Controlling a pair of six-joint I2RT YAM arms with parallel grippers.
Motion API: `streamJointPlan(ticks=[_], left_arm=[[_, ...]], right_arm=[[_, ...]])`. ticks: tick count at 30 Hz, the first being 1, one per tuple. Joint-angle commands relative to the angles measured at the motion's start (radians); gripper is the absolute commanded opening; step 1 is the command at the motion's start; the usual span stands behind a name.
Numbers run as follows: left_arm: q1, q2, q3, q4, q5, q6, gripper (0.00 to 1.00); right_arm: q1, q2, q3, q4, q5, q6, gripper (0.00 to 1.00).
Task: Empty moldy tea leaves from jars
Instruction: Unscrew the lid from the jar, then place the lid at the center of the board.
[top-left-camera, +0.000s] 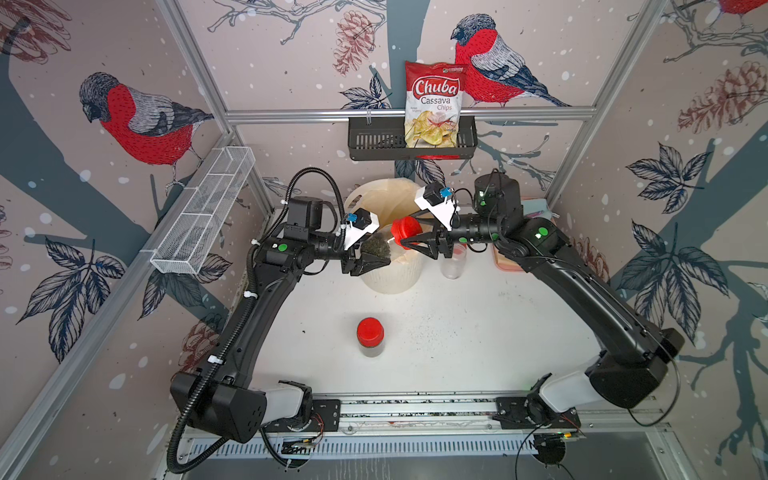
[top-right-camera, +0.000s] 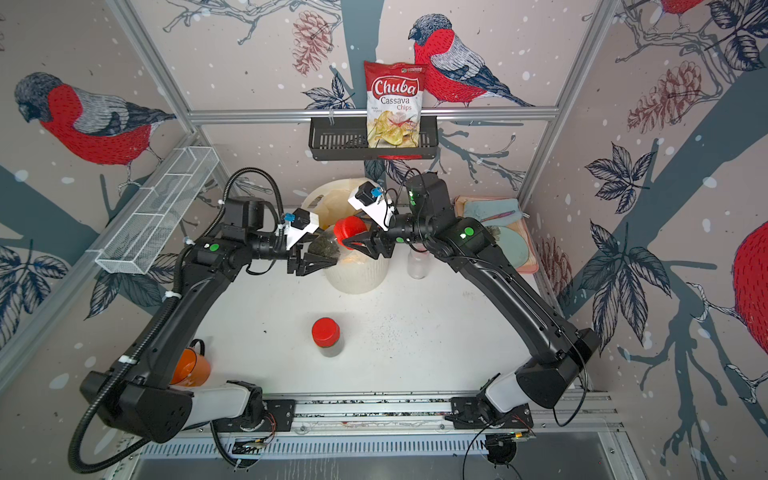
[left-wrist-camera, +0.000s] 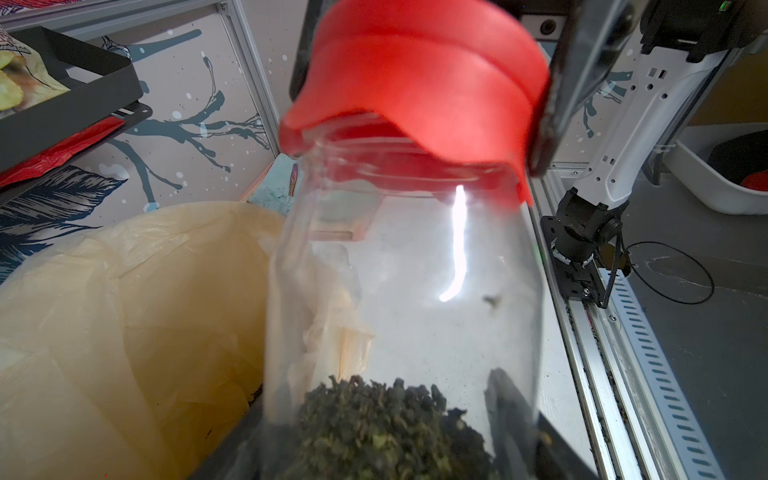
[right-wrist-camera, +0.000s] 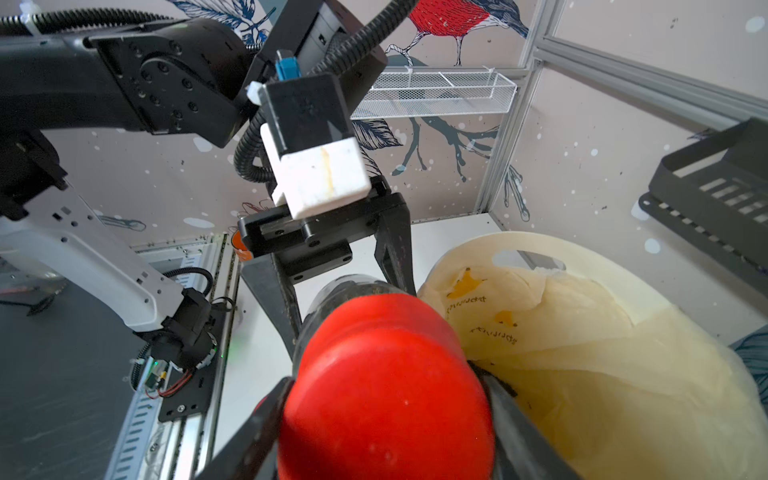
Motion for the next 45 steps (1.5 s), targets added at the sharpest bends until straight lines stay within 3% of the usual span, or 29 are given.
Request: streamJointPlan(ticks=[1, 5, 10, 14, 18, 21, 29, 38, 45], left_arm=[[0.0, -0.001, 0.001, 0.025, 0.046, 0.005, 0.62], [0.0, -0.001, 0.002, 0.024, 0.045, 0.005, 0.62], [0.001, -0.001, 0.005, 0.018, 0.036, 0.005, 0.62], [0.0, -0.001, 0.0, 0.026, 0.04, 0.006, 0.62], [0.0, 0.001, 0.005, 0.026, 0.036, 0.003, 0.62], [0.0, -0.009, 0.004, 0.029, 0.033, 0.003, 0.62], [0.0, -0.022, 0.004, 0.058, 0.022, -0.014, 0.62], [0.0, -0.041, 0.006, 0.09, 0.007, -0.037, 0.62], [0.0, -0.052, 0.015, 0.091, 0.002, -0.036, 0.62]], right_arm=[[-0.003, 0.016, 0.035, -0.049, -0.04, -0.19, 0.0], [-0.004, 0.055, 0.114, -0.14, -0.082, -0.291, 0.0], [-0.028, 0.04, 0.135, -0.133, -0.127, -0.297, 0.0], [-0.124, -0.031, 0.072, -0.043, -0.267, -0.221, 0.0], [-0.255, -0.119, -0.052, 0.16, -0.311, -0.021, 0.0], [-0.336, -0.146, -0.099, 0.254, -0.215, 0.159, 0.0], [-0.479, -0.014, -0.05, 0.132, 0.125, 0.427, 0.0], [-0.513, 0.161, -0.072, 0.04, 0.47, 0.458, 0.0], [-0.586, 0.311, -0.105, 0.001, 0.502, 0.501, 0.0]])
